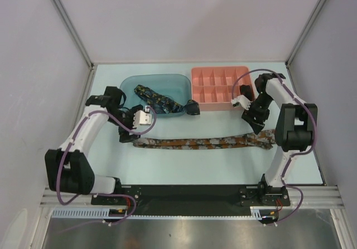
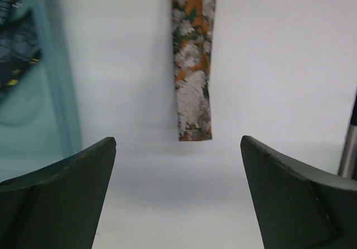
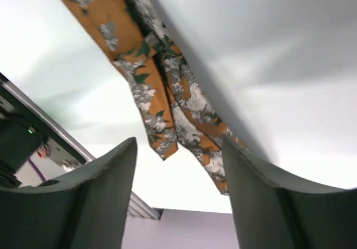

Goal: Roll the ties
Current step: Flatten out the tie at the center of the board.

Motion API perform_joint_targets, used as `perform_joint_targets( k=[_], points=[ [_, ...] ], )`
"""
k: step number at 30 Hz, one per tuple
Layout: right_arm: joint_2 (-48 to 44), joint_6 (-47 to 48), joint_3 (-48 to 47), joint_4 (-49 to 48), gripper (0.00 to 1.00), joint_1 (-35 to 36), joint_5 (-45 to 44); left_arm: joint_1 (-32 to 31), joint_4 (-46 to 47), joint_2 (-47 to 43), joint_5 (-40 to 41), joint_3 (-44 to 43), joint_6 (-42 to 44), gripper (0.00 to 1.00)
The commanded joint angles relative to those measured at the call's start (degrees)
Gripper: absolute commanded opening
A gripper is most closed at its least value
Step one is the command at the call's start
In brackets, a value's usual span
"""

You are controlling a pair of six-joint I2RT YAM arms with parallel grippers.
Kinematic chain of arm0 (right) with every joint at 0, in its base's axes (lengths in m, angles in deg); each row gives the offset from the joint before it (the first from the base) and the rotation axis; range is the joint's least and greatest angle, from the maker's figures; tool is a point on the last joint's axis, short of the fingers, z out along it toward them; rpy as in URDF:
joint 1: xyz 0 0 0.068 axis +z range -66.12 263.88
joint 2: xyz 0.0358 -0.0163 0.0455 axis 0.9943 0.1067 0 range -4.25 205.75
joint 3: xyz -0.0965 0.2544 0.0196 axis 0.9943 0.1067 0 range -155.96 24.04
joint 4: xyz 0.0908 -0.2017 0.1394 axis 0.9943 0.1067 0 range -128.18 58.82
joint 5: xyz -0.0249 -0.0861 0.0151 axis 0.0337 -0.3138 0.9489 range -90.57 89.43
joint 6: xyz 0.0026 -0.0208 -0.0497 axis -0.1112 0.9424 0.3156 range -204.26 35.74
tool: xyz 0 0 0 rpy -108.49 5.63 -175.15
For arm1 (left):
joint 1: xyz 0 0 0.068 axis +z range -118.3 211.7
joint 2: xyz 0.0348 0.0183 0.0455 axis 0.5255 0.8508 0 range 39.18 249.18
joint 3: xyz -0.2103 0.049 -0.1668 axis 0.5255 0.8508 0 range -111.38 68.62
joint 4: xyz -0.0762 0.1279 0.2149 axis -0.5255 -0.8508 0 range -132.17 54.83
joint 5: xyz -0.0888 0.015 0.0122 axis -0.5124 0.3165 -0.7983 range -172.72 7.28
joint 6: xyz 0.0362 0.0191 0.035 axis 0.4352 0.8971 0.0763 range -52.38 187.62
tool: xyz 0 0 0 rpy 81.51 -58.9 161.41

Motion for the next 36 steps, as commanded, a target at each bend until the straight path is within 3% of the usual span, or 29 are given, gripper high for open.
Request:
perform_joint_targets(
  k=[1, 3, 5, 6, 12, 15, 25, 29, 31, 36],
  points=[
    [-8.8, -1.3, 1.4, 3.7, 0.71, 0.7, 7.2, -0.8, 11.2, -3.9, -6.0, 4.1, -5.6, 1.0],
    [-11.0, -1.5, 5.1, 0.6, 0.74, 2.4, 7.5, -2.3, 13.2, -3.1, -4.9, 5.7, -6.4, 0.99],
    [-14.6, -1.2, 8.0, -3.8, 0.86, 3.7, 6.3, -3.1, 14.6, -2.7, -4.9, 6.2, -7.2, 1.0],
    [-16.1, -0.1, 11.9, -5.2, 0.99, 4.9, 5.6, -3.2, 15.0, -2.6, -5.0, 6.9, -7.8, 1.0],
    [-28.9, 5.0, 29.6, -26.9, 1.0, 9.8, -5.5, -3.8, 19.1, -4.9, -4.4, 10.6, -9.0, 0.99],
    [-31.4, 7.8, 35.8, -33.0, 1.0, 10.5, -9.3, -3.8, 19.8, -6.1, -4.2, 11.8, -9.1, 1.0],
    [-24.7, 14.9, 33.2, -31.8, 1.0, 7.7, -8.6, -3.8, 22.5, -12.3, -5.7, 15.5, -9.5, 0.99],
    [-21.6, 16.8, 31.8, -31.1, 1.0, 6.6, -9.1, -3.8, 26.5, -16.3, -7.2, 15.4, -16.2, 0.99],
    [-20.4, 18.8, 31.1, -30.6, 0.99, 5.9, -9.3, -3.3, 30.6, -19.8, -8.5, 15.6, -19.0, 0.99],
    [-17.7, 22.0, 26.8, -25.1, 0.8, 4.4, -7.7, -3.1, 50.0, -30.4, -5.2, 24.7, -30.2, 0.99]
  ],
)
